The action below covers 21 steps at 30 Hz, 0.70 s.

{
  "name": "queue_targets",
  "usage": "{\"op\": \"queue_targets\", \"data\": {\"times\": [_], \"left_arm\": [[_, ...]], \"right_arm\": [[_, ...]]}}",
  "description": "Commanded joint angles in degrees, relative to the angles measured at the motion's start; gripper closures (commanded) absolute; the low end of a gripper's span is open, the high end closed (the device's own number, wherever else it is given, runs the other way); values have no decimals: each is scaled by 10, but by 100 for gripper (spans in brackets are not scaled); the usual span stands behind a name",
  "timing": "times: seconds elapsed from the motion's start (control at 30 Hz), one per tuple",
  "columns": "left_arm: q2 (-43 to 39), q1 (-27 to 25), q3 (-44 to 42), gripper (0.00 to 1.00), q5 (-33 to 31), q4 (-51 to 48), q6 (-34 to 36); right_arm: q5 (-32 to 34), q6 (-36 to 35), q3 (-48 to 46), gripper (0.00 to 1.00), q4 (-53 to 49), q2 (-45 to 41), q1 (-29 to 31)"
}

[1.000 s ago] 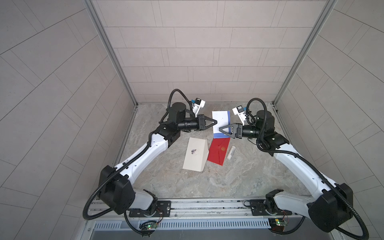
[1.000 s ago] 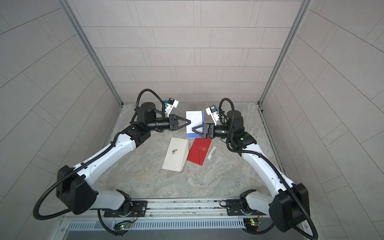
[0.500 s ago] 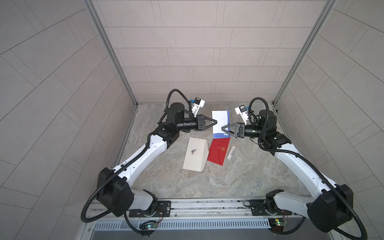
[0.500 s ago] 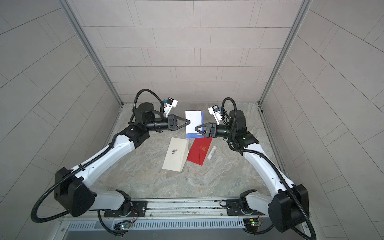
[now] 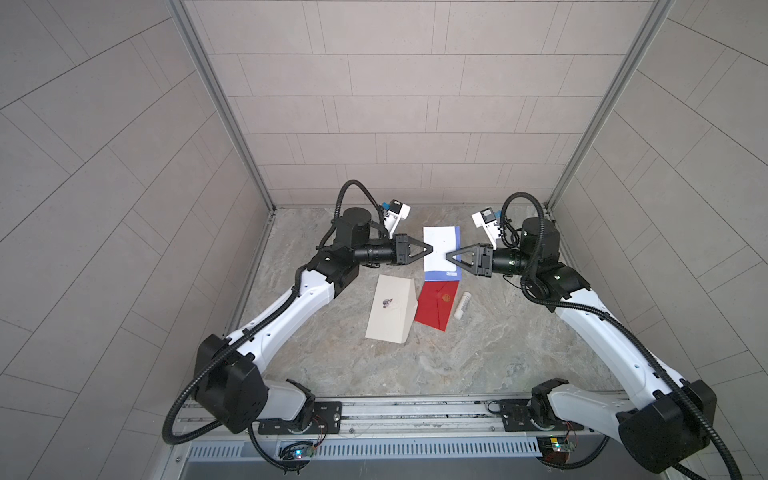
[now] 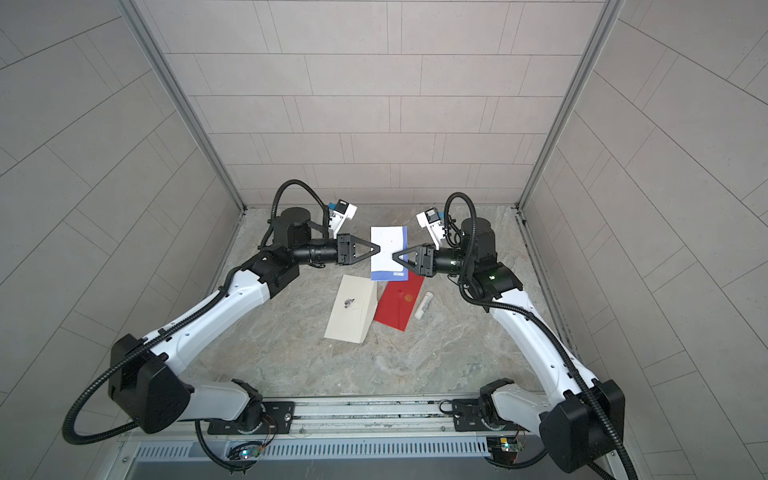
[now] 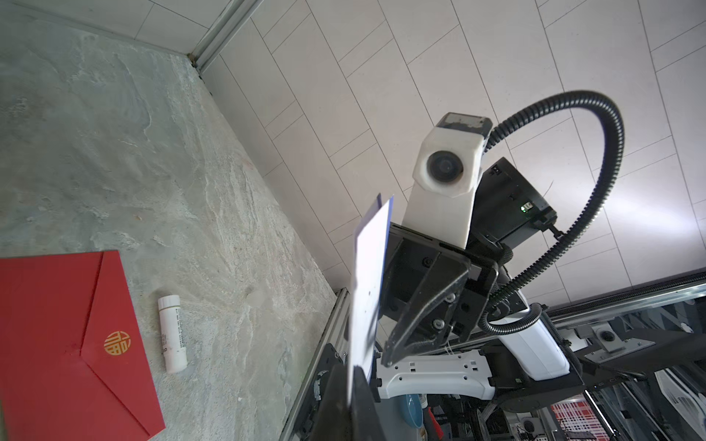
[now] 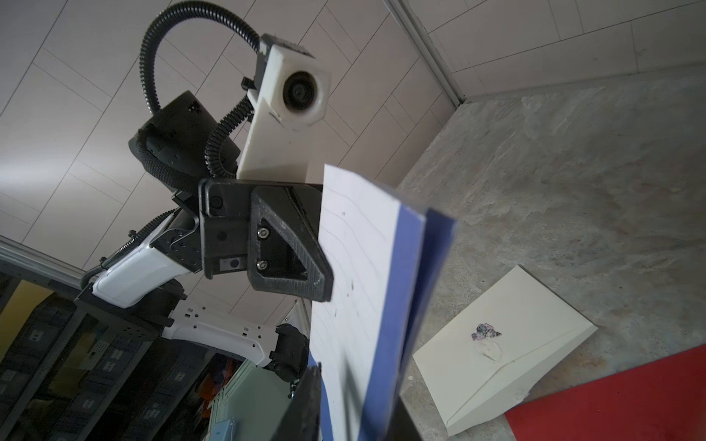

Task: Place the letter into the envelope and seal it

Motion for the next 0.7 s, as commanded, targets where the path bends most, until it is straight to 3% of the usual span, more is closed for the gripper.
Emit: {"op": "queue_targets", "data": {"times": [0.0,0.07,0.17,0.23,0.3,0.43,0.67], "left_arm": [[0,2,-5,100,-8,-14,20],[0,3,-7,100,-26,-25,31],[-7,22,-24,72,-103,-73,43],[-19,49,-49,46,-188,-120,37],[-27,75,-78,36,-258,-173,26],[-16,114,-126,35,-361,-287,-8],[73,110,-131,37,-359,-368,68]], "right_arm": [[39,-19,7,91,-23,5,9],[75,-36,8,99,-44,12,20],[165,-78,7,100,-91,28,63],[218,-93,-5,100,-103,49,100],[244,-97,-22,100,-96,77,133],[271,-113,-29,100,-95,156,186],[303,-108,17,100,-133,275,202]]}}
